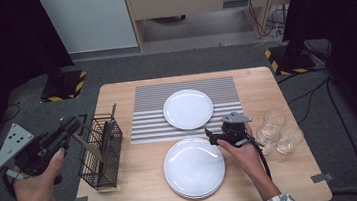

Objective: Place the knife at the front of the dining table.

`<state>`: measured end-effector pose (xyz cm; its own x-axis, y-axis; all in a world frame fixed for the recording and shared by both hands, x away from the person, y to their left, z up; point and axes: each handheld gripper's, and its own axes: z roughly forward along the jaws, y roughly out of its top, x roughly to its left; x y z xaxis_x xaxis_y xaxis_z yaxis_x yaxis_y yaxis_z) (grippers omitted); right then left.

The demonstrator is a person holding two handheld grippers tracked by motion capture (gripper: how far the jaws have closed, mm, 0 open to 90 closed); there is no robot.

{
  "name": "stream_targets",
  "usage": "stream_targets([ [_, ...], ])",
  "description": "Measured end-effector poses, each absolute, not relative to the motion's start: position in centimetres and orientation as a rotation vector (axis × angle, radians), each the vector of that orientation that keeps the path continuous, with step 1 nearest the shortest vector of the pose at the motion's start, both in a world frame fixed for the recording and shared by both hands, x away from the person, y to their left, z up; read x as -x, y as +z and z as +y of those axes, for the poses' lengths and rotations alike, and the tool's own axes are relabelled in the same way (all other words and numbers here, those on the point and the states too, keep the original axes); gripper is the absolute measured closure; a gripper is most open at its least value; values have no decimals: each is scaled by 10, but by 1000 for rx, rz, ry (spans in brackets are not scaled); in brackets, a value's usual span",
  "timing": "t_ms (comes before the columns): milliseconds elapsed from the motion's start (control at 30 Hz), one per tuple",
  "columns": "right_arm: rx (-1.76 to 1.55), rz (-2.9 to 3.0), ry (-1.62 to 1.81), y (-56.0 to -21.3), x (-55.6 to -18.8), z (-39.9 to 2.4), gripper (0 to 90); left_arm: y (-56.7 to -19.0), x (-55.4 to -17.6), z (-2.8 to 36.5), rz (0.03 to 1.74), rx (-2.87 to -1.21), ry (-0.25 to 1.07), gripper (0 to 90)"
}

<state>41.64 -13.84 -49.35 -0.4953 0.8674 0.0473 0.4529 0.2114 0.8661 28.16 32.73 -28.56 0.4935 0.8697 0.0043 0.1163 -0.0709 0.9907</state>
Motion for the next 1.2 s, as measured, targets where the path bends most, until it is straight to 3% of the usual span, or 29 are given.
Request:
stream_targets([
  [533,-1223,2036,1224,-492,-416,-139,111,-284,-292,301,843,-1549,748,825],
  [1200,-1205,2026,1249,-487,-414,-140,171,-321,-329,257,842,-1594,707,825],
])
